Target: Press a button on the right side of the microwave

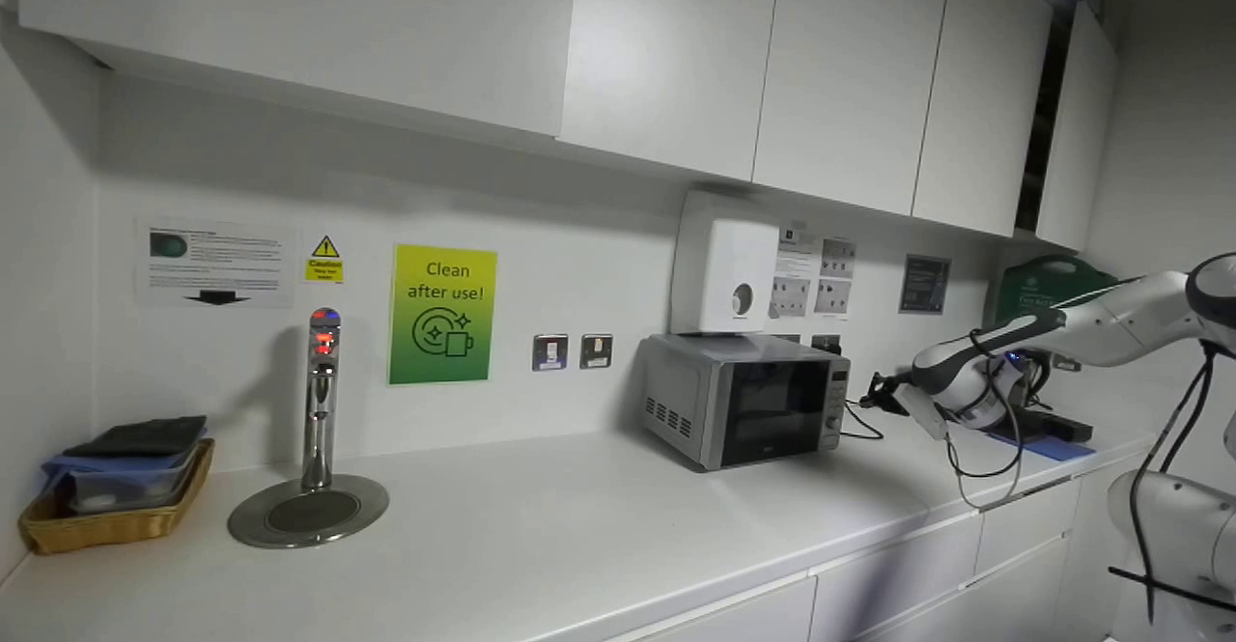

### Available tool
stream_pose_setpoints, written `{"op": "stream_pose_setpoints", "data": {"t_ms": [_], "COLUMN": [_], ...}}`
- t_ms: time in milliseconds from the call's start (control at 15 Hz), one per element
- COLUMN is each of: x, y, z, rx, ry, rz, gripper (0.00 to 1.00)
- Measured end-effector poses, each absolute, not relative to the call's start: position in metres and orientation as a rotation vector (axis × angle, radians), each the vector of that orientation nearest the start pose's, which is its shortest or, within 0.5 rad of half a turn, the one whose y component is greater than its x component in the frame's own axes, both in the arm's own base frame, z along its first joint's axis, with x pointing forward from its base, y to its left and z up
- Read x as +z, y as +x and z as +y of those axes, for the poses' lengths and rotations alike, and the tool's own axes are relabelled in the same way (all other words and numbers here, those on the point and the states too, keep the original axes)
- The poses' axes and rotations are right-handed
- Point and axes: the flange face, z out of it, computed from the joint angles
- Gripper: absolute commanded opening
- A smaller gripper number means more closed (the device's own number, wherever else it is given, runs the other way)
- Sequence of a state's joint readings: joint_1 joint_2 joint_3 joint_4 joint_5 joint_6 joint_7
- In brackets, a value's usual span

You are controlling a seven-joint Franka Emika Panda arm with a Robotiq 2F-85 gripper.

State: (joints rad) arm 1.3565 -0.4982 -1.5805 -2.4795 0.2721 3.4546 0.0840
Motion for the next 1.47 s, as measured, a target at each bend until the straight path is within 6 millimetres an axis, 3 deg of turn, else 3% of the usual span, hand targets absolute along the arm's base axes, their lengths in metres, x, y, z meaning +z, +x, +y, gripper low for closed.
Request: {"op": "stream_pose_setpoints", "data": {"t_ms": [667,1467], "x": [0.369,0.369], "y": [0.501,0.502], "z": [-0.166,-0.165], "rx": [-1.171,-1.17], "ry": [-2.24,-2.241], "rz": [1.003,1.001], "gripper": [0.01,0.01]}}
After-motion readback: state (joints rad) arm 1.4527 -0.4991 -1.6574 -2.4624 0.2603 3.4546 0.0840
